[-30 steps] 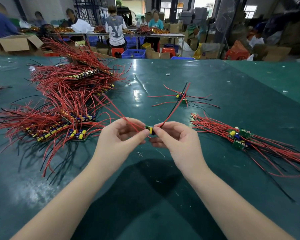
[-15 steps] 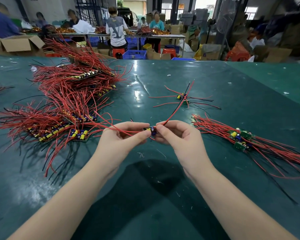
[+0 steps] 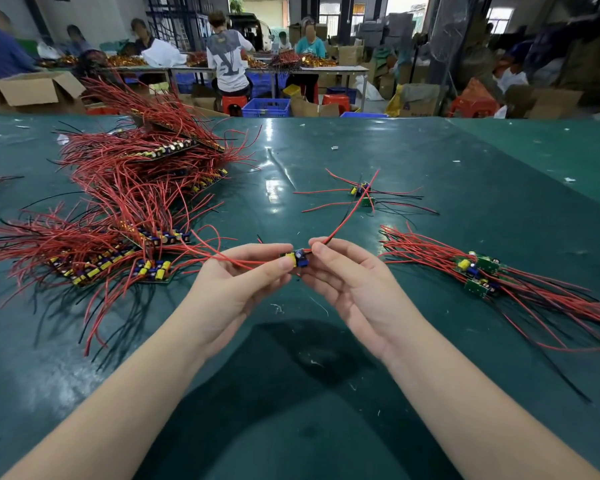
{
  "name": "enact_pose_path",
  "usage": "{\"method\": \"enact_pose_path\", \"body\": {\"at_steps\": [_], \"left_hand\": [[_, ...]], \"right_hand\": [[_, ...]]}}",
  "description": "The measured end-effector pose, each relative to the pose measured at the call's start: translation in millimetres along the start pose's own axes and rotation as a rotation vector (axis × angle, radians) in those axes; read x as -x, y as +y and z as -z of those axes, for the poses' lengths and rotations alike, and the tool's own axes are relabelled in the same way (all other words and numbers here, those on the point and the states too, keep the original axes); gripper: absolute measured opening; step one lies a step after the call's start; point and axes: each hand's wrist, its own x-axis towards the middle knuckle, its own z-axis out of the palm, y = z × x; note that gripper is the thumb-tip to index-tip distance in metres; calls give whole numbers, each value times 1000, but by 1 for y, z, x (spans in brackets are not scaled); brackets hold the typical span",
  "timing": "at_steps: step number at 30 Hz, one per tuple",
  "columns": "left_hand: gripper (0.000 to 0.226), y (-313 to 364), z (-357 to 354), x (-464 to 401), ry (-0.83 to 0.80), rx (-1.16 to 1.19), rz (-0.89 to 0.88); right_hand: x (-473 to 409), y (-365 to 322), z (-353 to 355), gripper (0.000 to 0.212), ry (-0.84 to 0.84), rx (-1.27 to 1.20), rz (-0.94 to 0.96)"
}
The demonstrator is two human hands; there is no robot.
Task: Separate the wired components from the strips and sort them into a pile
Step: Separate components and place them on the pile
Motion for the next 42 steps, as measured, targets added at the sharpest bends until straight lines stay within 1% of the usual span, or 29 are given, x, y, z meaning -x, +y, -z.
{"method": "enact_pose_path", "body": {"at_steps": [5,9,12,14,16,21,24,26,30,36,42], "left_hand": [[20,2,-1,1,-20,54,34],[22,2,-1,1,-25,73,63],[17,2,-1,0,-21,79,84],[17,1,-1,-1,-14,66,85],[18,1,-2,0,-8,41,80],[17,5,0,0,20,2,129],[18,8,1,0,18,32,174],[18,9,1,0,16,62,194],[16,9,2,1,13,76,190],[19,7,2,1,-2,32,143],[19,4,1,0,0,21,119]], "right_hand": [[1,-2,-2,9,-20,-42,-61],[2,-3,-2,9,-21,-20,-74],[2,-2,-1,8,15,29,-48],[3,-1,0,13,40,84,-17],[3,-1,0,13,47,112,17],[0,-12,5,16,-13,87,83],[-1,-19,7,13,-72,98,71],[-1,-20,7,10,-78,102,82],[-1,-16,8,7,-11,112,106],[1,-5,4,9,129,100,180],[6,3,-1,12,218,230,305]]}}
